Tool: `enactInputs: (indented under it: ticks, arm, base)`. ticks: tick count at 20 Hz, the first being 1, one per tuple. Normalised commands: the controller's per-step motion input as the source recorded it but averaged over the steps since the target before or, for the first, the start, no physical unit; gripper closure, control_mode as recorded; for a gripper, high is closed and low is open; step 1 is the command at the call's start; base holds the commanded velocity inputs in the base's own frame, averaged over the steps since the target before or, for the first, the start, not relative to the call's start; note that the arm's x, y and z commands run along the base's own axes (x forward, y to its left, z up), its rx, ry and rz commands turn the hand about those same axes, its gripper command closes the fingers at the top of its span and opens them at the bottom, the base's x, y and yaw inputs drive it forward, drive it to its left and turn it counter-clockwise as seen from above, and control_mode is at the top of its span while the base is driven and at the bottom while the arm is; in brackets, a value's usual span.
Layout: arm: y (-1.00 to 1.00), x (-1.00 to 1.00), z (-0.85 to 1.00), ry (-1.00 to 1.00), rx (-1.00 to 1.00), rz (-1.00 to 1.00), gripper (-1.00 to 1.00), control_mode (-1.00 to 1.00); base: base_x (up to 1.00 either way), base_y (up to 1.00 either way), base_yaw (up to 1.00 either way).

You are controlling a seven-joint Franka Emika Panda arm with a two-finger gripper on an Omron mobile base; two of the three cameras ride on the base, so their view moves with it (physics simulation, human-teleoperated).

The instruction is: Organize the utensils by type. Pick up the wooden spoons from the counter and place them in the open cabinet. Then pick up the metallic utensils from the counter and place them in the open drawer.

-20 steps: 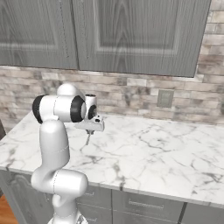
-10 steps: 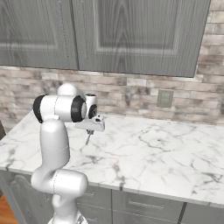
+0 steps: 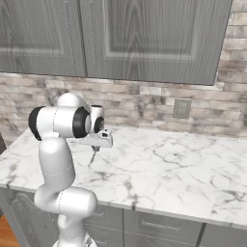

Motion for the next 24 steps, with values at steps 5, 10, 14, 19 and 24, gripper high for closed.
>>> enactInputs:
  ticks: [5,10,14,19,24]
  arm:
    - [0.00,-0.50,0.35,-0.07,0.00,0.04,1.00,-1.00]
    - [0.00,-0.50,0.39,-0.02,-0.02,0.24,1.00,-1.00]
    - [0.00,-0.29,0.56,0.08,-0.01,0.24,1.00,-1.00]
    - [-0.01,-0.45,0.64,0.07,-0.06,0.32,1.00,-1.00]
    - [0.00,-0.68,0.53,0.01,-0.08,0.24,1.00,-1.00]
  base:
    - [0.00,0.00,0.00]
    - [0.00,0.00,0.00]
    - [0.00,0.00,0.00]
    - [0.00,0.00,0.00]
    - [0.00,0.00,0.00]
